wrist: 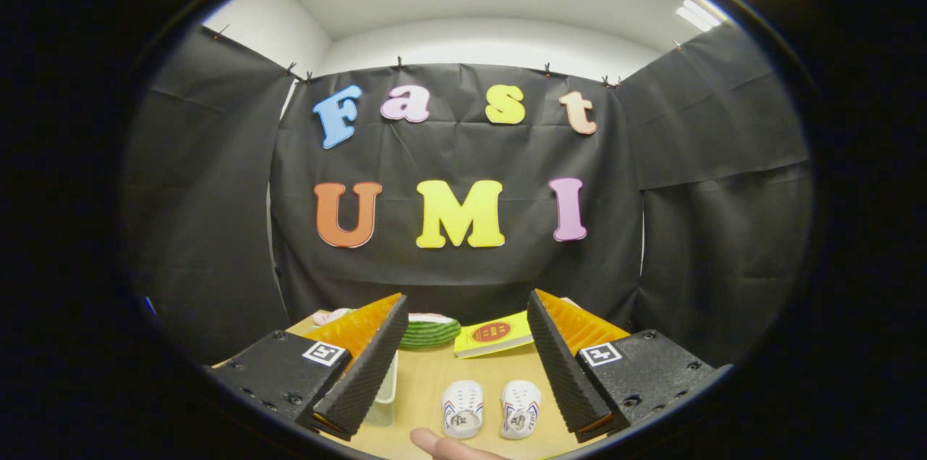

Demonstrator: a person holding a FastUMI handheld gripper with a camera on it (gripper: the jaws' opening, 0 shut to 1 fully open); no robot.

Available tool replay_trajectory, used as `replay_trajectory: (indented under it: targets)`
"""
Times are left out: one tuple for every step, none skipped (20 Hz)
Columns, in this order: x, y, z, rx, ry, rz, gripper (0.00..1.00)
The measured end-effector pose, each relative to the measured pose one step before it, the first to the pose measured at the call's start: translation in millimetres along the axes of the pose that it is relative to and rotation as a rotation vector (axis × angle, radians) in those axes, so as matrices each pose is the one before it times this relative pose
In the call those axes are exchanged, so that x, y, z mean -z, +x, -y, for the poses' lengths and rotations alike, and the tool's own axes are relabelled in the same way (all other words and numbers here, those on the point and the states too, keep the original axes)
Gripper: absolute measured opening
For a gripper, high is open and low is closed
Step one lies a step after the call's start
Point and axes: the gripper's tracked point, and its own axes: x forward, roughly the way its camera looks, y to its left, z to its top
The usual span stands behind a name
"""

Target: Open the storage box then place both shoes into the box .Put the left shoe in first, then the right shoe, with the right side of both shoes facing outward in a uniform manner.

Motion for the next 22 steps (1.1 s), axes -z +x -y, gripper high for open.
replay_trajectory:
  targets:
    - [0.81,3.25,-0.55,-0.00642,-0.00138,-0.00914,1.0]
    - [1.06,4.68,1.65,-0.00065,-0.00188,-0.01065,1.0]
    - [-0.91,4.24,2.51,0.00153,0.00544,-0.00711,1.0]
    - [-0.2,3.77,0.84,-0.0041,0.01005,-0.00575,1.0]
    - [-1.24,3.67,-0.45,-0.0052,0.00877,-0.00539,1.0]
    - [1.19,5.43,2.28,-0.00258,0.00968,-0.00912,1.0]
    - [-0.19,5.99,-0.07,-0.00942,0.00862,-0.00559,1.0]
    - [2.18,7.06,-3.56,-0.01876,0.00322,-0.01739,1.0]
    - [6.37,7.26,-4.05,-0.02947,0.00662,-0.02619,1.0]
    - [6.17,8.03,-3.53,-0.02989,0.01407,-0.02921,1.0]
    - [7.35,8.82,-4.13,-0.03718,0.02214,-0.0373,1.0]
    - [6.41,7.91,-1.64,-0.02996,0.02218,-0.03319,1.0]
    - [6.45,8.13,0.9,-0.02242,0.01924,-0.03149,1.0]
    - [5.46,8.21,1.85,-0.01329,0.00837,-0.02403,1.0]
    - [3.77,8.42,3.76,-0.0064,0.00203,-0.01769,1.0]
    - [4.43,7.6,1.83,-0.00661,0.00772,-0.01837,1.0]
    - [6.95,8.78,-0.07,-0.02038,0.01006,-0.02883,1.0]
    - [10.54,10.85,-0.98,-0.02773,0.01992,-0.04126,1.0]
    - [8.62,9.18,0.12,-0.0289,0.02404,-0.03717,1.0]
    - [5.91,7.36,0.16,-0.02522,0.02585,-0.03206,1.0]
    - [6.99,9.13,2.59,-0.0249,0.02944,-0.03523,1.0]
    - [5.84,9.73,1.5,-0.0249,0.02848,-0.03106,1.0]
